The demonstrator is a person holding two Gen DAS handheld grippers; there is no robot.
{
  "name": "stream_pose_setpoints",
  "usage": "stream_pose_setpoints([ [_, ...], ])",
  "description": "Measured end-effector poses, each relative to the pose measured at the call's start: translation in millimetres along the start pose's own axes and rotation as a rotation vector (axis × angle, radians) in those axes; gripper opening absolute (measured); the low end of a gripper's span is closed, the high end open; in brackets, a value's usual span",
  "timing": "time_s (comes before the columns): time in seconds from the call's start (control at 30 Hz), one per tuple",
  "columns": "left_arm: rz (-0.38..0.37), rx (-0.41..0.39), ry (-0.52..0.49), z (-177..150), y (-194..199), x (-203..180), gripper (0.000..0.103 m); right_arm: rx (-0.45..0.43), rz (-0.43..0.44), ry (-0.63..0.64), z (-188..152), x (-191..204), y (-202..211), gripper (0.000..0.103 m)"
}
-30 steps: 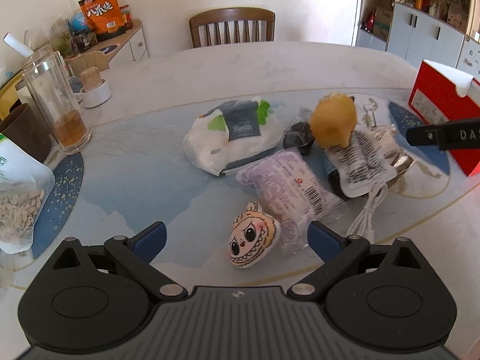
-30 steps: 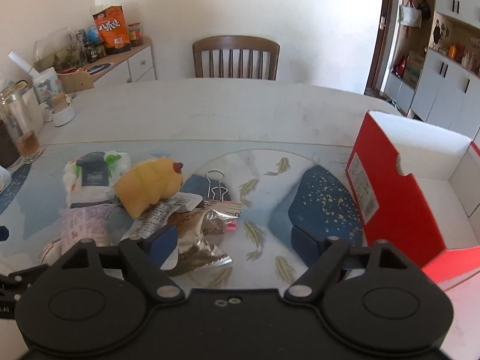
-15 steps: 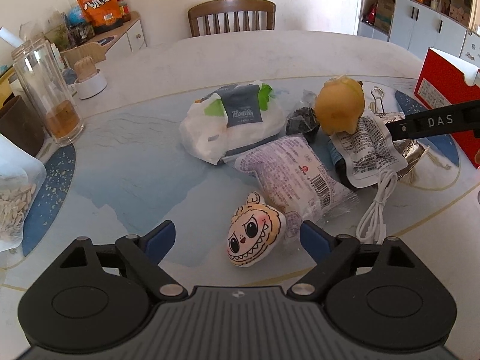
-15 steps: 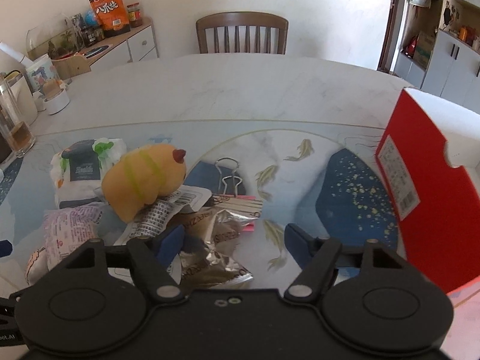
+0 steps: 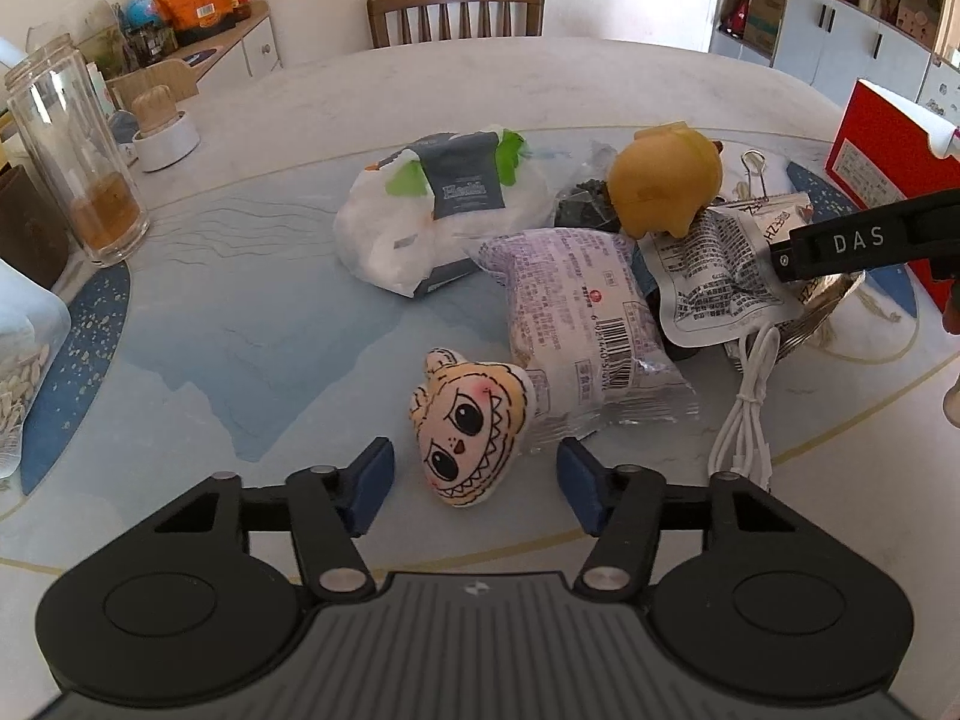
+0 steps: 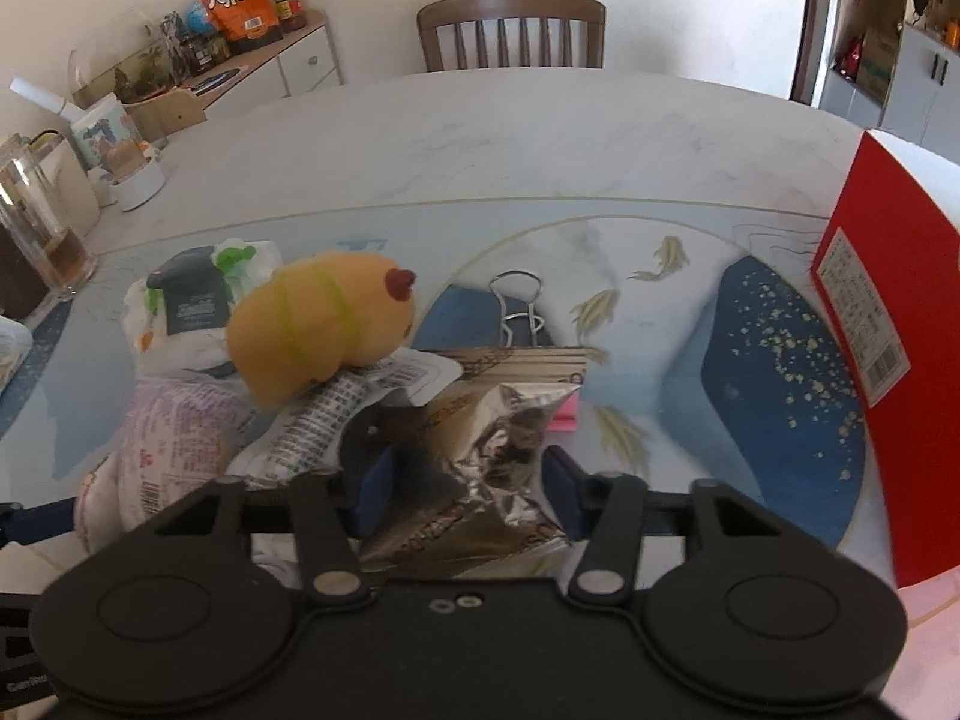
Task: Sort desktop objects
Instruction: 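Reach the left tool to the cartoon-face cookie while the right tool reaches the silver snack packet, then close the left tool on the cookie while the right tool grips the silver packet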
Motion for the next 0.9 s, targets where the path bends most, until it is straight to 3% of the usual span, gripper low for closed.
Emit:
stream_pose_setpoints([
  [0.23,-0.016,-0.005,0.011,0.1,2.0,-0.8,0.033,-0.005,0.003,-0.024,-2.2,-7.6,8.5,0.040],
  [0.33,-0.012,-0.009,0.014,0.2,2.9,-0.7,0.027,-0.009,-0.004,-0.025,-3.4,-12.1,12.5,0.037],
  [0.9,-0.049,-0.058,-0.015,-12.2,37.4,-32.3,0.025,-0.043,0.007,-0.098,-26.3,-43.6,58.2,0.037],
])
Point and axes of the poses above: each gripper's, at about its wrist camera, not at the fingertips, and y roughly against the way its jaws point, x to its left, z to its top, the point moved 7 cm from there along -y, roughly the way its jaws point, and after that the axes turned 14 degrees about -z, right-handed, at the moved point
